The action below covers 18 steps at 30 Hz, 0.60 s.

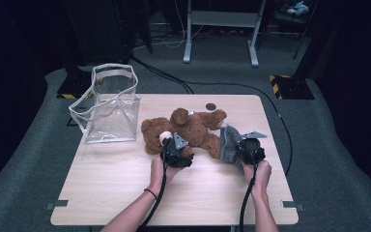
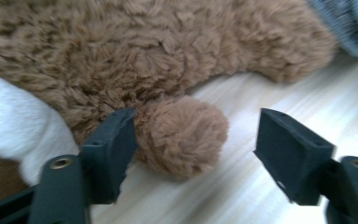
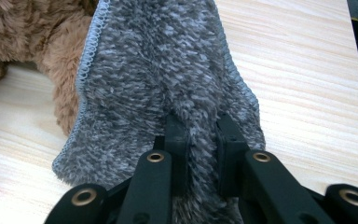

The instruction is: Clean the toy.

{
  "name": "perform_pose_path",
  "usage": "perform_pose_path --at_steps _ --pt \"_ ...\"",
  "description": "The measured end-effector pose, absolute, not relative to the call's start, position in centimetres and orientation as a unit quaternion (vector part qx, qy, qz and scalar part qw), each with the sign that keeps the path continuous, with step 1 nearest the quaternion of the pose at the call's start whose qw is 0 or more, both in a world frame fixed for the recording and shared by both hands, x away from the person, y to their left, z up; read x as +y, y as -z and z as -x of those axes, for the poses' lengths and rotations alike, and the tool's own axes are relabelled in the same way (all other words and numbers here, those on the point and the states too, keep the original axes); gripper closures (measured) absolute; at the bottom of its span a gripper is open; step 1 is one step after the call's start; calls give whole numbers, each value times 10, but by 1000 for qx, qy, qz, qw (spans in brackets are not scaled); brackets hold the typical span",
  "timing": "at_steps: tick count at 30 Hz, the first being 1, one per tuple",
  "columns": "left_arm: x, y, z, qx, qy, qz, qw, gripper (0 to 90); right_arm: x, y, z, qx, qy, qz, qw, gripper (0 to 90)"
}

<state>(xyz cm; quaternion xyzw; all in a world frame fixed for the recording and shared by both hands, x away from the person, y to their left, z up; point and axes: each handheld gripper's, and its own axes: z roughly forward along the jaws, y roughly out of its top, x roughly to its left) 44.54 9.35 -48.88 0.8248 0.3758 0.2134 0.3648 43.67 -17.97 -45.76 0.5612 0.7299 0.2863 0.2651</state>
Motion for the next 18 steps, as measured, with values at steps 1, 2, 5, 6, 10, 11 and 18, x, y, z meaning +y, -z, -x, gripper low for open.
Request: perform_pose_path --at_steps 1,2,5,6,10,11,18 --pt "93 492 -447 379 -213 -827 356 334 -180 457 -437 729 -287 -562 265 787" --pt "92 495 -450 383 -213 -826 354 355 -181 457 -436 729 -287 -563 265 788" --pt "94 502 -455 386 -218 -825 349 456 -182 457 -436 730 -287 -562 264 788" --pt "94 502 -456 383 -214 -827 352 523 -182 456 -436 728 -286 -564 266 788" --pt "95 503 -456 364 -219 -831 360 673 -184 455 -436 727 -287 -563 268 788" --pt "98 502 -457 356 -217 -832 366 708 -184 455 -436 726 -288 -564 268 788" --pt "115 494 -452 321 -213 -827 410 772 -184 444 -436 724 -296 -561 272 789"
